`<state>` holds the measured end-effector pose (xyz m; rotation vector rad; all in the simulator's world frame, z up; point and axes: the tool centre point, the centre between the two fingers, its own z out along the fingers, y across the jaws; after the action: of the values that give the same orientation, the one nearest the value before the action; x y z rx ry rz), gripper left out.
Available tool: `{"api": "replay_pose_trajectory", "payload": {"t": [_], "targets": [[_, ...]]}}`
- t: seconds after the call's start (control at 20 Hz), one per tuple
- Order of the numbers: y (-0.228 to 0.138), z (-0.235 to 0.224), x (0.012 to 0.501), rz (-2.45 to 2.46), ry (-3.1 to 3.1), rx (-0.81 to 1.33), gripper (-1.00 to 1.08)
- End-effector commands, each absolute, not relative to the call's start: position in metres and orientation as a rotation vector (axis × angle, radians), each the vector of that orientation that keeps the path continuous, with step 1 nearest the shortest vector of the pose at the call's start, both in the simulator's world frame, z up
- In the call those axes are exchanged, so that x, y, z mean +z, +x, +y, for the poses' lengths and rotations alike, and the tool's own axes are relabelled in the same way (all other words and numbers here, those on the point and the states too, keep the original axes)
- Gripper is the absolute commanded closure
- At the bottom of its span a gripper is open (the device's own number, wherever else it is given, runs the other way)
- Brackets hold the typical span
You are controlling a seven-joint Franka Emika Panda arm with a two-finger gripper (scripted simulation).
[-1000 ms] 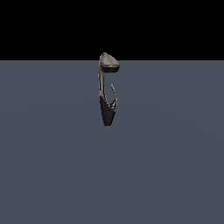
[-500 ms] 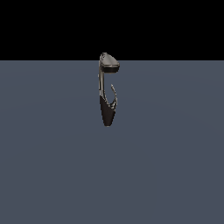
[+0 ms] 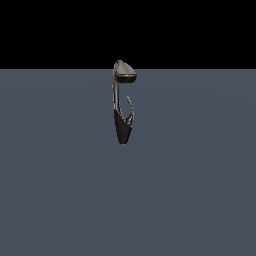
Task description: Turn on the faucet by rotating a designated handle.
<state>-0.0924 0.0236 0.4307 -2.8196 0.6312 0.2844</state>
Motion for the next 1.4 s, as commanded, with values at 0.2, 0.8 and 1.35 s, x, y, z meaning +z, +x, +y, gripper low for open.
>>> {"api": "replay_pose_trajectory", "payload": {"t": [0.2, 0.8, 1.35], "targets": [[-0.048, 0.024, 0.397, 0.827, -2.687, 0.380, 1.08], [0.025, 0.018, 0.318, 1.174, -2.408, 0.561, 1.08], [0.075, 0.006, 0.231, 1.457, -2.124, 0.722, 1.08]]}}
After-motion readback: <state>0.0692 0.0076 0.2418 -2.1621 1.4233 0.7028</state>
